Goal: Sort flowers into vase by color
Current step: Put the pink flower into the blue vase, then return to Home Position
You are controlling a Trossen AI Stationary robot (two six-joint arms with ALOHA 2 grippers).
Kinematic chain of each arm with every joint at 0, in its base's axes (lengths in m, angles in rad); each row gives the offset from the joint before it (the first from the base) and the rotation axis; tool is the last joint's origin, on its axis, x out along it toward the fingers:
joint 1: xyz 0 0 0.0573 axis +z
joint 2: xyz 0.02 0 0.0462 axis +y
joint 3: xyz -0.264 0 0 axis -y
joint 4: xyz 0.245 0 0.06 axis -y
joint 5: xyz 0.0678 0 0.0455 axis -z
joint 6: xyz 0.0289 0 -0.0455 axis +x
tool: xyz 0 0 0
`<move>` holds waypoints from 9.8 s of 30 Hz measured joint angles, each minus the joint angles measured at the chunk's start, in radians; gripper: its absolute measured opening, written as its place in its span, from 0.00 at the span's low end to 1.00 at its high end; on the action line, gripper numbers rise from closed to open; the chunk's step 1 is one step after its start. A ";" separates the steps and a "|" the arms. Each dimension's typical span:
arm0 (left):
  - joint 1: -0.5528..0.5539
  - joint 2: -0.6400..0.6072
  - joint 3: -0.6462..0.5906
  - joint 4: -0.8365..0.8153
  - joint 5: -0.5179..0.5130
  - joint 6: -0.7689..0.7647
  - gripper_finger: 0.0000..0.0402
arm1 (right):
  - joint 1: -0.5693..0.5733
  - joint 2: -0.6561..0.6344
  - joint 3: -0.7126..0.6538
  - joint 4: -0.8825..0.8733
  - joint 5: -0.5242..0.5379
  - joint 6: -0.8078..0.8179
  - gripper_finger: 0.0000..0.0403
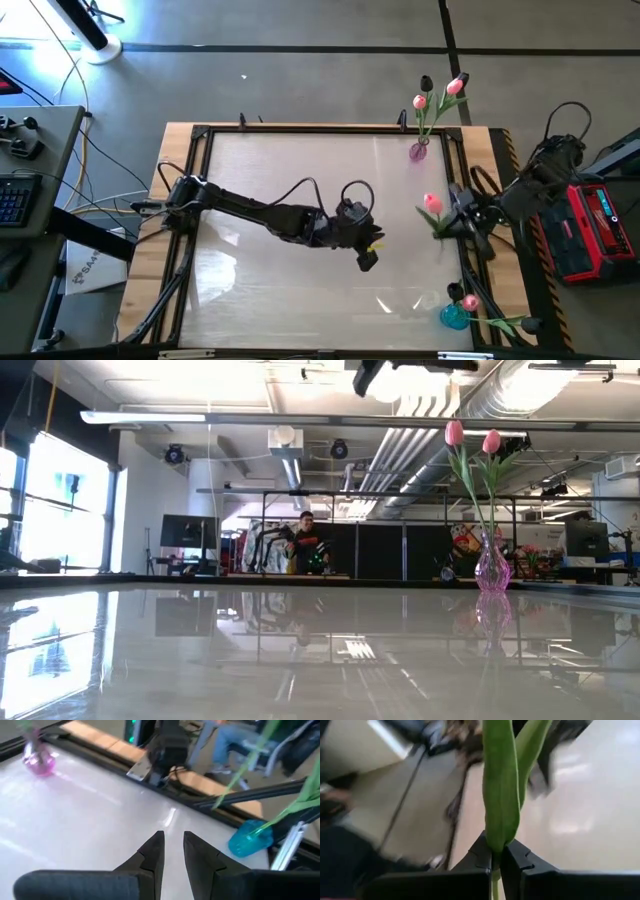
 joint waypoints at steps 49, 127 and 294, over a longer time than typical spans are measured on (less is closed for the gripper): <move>0.030 0.000 0.000 -0.256 -0.149 -0.204 0.15 | 0.912 0.165 -0.220 0.198 0.693 0.501 0.00; 0.098 -0.188 -0.077 0.479 0.111 0.257 0.00 | 0.478 -0.294 -0.215 0.469 0.925 -0.436 0.02; 0.480 -1.794 -1.712 0.288 0.386 0.371 0.00 | -0.852 -0.778 -1.041 0.894 -0.129 -0.390 0.00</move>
